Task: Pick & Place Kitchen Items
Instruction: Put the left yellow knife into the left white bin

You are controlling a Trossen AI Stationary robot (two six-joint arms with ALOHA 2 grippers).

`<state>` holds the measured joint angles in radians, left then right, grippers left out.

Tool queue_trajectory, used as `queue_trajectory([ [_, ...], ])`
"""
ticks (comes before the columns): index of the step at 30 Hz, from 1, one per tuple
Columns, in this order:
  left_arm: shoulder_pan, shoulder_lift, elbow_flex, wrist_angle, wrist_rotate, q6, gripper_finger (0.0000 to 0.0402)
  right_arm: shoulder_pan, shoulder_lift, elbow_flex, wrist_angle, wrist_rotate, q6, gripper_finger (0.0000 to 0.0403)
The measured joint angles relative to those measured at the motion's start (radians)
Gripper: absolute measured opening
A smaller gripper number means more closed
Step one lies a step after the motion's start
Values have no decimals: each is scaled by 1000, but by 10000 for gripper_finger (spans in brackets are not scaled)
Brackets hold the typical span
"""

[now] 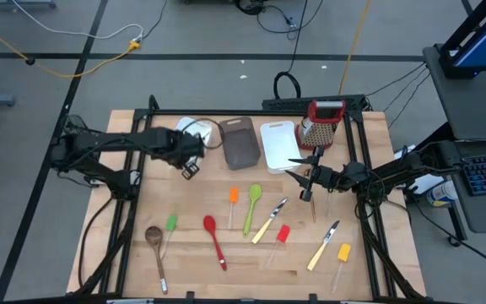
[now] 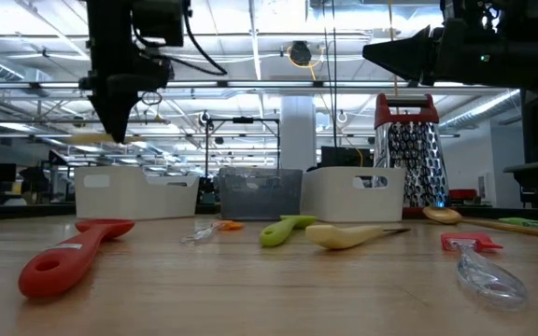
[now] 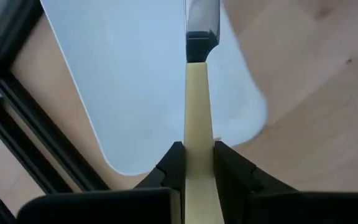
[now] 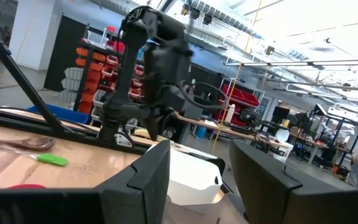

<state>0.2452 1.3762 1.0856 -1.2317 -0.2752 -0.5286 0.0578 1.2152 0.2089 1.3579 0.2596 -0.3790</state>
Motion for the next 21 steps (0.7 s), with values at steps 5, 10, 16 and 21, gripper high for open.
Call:
queue_trajectory([
  [5,138,20,1,-32,106,143,48,0,0,0,0,0,-1,160],
  [10,232,71,1,-86,118,233,49,0,0,0,0,0,-8,160],
  [16,303,130,2,-89,118,305,50,-13,0,0,-1,0,-19,160],
  [21,341,191,1,-98,118,381,51,-36,0,0,-12,0,7,160],
])
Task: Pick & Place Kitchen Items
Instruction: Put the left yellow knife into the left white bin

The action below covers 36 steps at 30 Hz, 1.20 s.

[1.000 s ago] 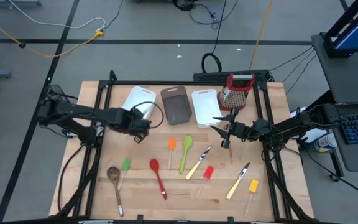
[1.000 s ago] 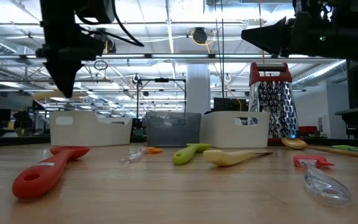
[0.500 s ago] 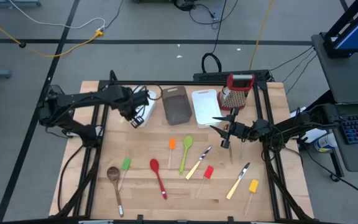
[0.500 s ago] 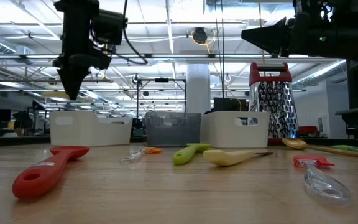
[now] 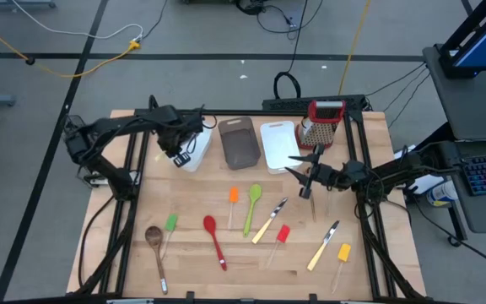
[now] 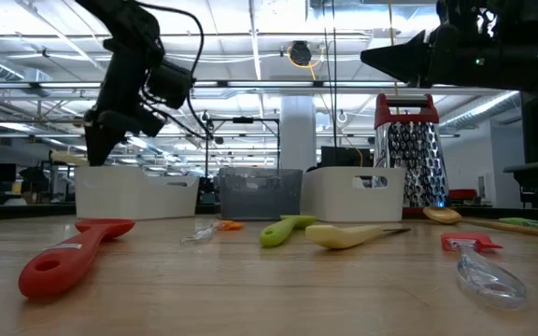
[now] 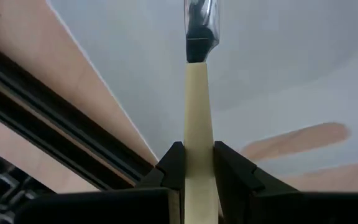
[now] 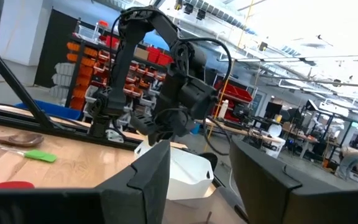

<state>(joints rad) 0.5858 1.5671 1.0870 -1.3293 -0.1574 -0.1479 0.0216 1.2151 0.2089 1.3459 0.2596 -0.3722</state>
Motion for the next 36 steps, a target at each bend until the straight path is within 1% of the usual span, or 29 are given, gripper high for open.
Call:
queue_trajectory([
  [4,11,53,0,-1,-6,53,51,-15,0,0,-4,0,18,160],
  [7,11,90,4,-3,-34,90,51,-16,0,0,-5,0,19,160],
  [11,11,119,1,-8,-82,93,51,-16,0,0,-13,0,20,160],
  [15,9,121,1,-5,-88,99,53,-16,0,0,-12,-1,20,160],
  [18,9,121,1,-4,-90,99,68,-16,0,0,-12,0,19,160],
  [23,5,124,-2,8,-131,98,109,-16,0,0,-12,0,20,160],
  [27,-4,123,-2,-5,-134,94,132,-16,0,0,-12,-1,20,160],
  [30,-14,122,-2,-11,-134,94,136,-16,0,0,-12,-2,20,160],
  [36,-36,122,-2,-35,-136,84,129,-16,0,0,-12,-17,50,160],
])
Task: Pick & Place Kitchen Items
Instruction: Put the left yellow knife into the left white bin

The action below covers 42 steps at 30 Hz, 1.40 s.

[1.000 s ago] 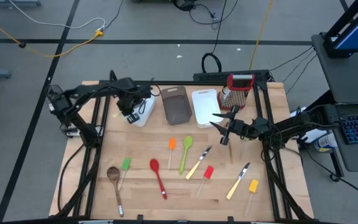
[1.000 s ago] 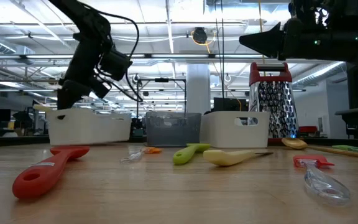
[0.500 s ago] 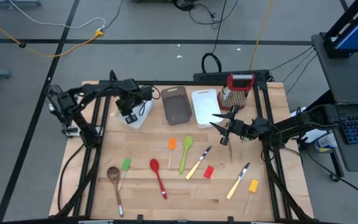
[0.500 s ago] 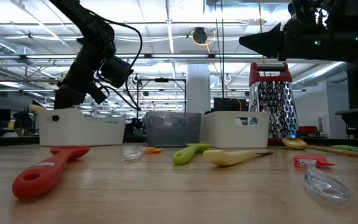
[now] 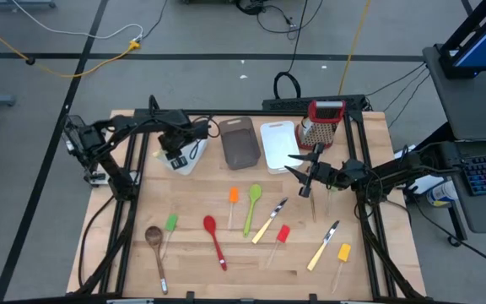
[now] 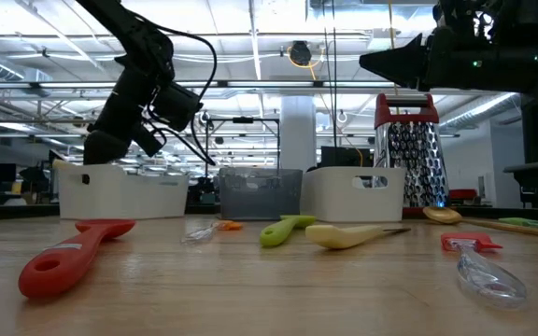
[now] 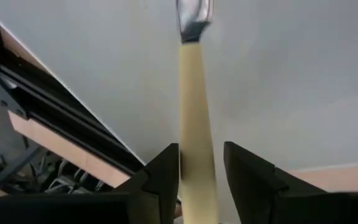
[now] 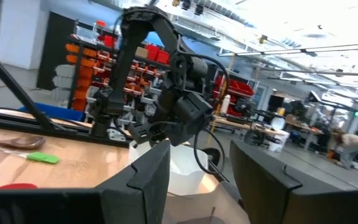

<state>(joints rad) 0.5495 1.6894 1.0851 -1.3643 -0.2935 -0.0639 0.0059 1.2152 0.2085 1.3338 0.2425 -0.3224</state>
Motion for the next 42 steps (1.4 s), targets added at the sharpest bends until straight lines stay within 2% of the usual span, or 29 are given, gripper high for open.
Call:
queue_trajectory([
  [6,-25,-31,0,-47,0,-44,129,0,0,0,2,-88,-3,160],
  [19,-123,-294,1,-45,3,-171,129,2,0,39,1,-96,-2,160],
  [28,-206,-455,2,-19,3,-276,129,2,0,74,-9,-244,40,160],
  [32,-246,-497,2,-17,3,-332,129,2,0,117,-115,-321,75,160],
  [35,-277,-516,2,15,-3,-398,129,2,0,174,-275,-395,75,160],
  [39,-316,-528,2,83,-62,-534,129,3,1,258,-483,-499,74,160],
  [42,-345,-526,2,100,-74,-520,129,12,22,300,-557,-533,74,160],
])
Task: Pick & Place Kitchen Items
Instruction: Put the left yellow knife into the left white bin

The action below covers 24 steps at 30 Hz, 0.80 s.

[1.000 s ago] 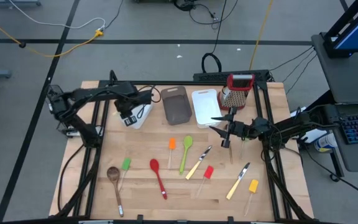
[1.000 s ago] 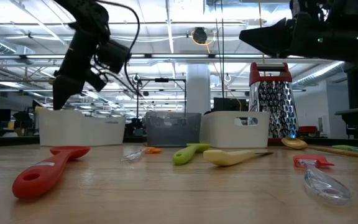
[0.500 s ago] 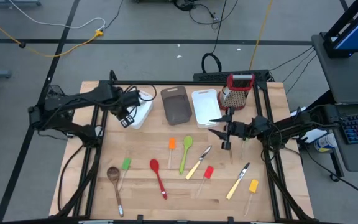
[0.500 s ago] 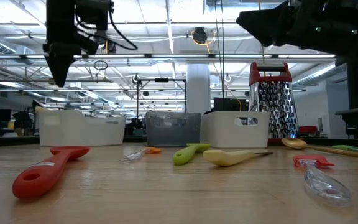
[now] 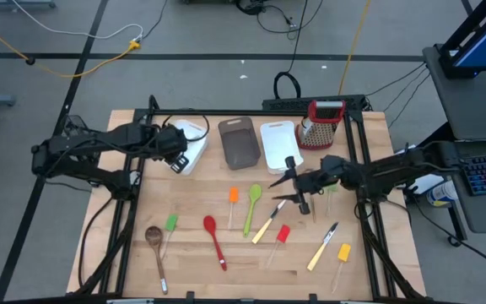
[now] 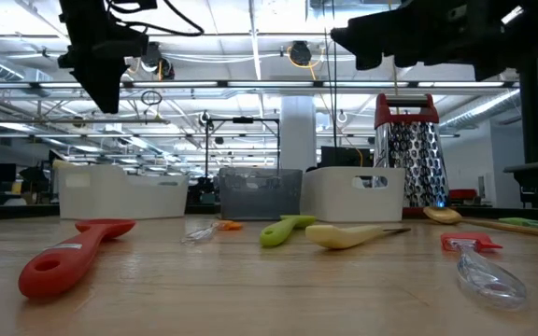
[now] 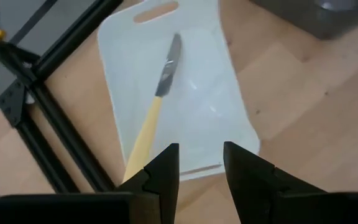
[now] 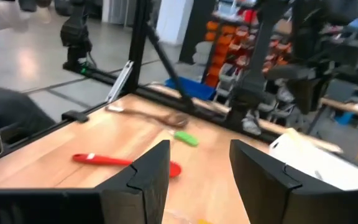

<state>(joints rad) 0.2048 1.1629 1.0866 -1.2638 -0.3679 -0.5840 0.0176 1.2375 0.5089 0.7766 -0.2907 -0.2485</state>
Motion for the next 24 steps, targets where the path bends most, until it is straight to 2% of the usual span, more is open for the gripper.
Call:
queue_trajectory([
  [4,-21,2,0,3,-1,-9,129,10,43,30,-2,-2,0,166],
  [11,-39,2,0,4,-1,-22,129,11,145,58,-2,-5,39,203],
  [14,-39,2,0,4,-1,-23,129,11,196,72,-4,-84,57,214],
  [24,-39,2,0,4,-1,-23,129,112,372,119,-19,-110,159,206],
])
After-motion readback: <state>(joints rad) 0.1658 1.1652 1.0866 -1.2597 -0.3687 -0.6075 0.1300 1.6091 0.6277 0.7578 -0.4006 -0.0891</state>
